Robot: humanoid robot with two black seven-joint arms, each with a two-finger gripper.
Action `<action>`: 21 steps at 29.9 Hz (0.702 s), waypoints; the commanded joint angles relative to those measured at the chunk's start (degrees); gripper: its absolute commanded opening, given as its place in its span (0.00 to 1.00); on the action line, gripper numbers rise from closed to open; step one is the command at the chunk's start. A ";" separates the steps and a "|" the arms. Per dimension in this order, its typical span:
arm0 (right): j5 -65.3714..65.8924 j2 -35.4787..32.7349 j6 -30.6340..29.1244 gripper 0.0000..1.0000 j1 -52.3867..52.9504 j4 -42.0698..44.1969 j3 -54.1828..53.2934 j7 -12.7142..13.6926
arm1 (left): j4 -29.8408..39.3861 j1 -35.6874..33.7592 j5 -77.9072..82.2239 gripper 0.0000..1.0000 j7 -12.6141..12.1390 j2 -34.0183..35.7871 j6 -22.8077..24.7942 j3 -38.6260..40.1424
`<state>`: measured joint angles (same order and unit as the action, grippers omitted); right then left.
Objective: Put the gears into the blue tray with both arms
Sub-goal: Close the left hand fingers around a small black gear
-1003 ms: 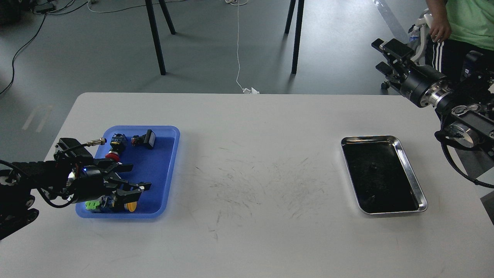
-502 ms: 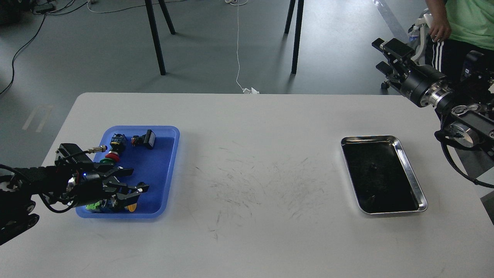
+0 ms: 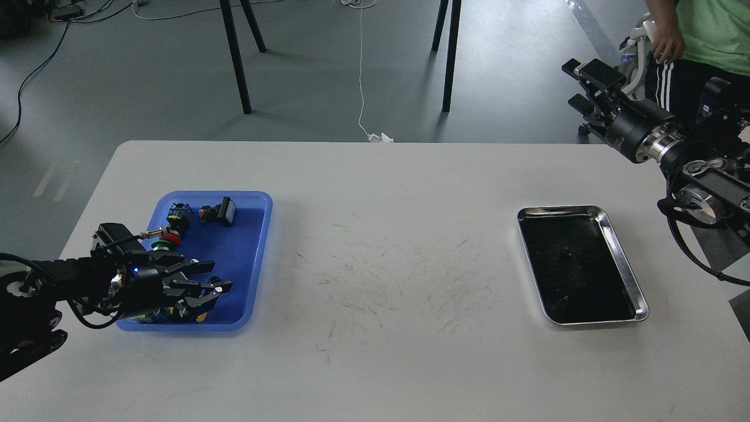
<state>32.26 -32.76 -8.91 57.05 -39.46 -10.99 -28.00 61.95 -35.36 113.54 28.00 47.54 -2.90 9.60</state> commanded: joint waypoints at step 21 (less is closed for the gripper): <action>0.09 0.24 -0.06 0.84 -0.01 0.00 0.09 0.00 | -0.08 1.09 1.42 0.33 0.00 -0.08 0.00 0.16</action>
<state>32.38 -32.54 -8.97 57.05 -39.46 -10.91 -28.00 61.87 -34.12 115.08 27.99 47.55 -2.93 9.68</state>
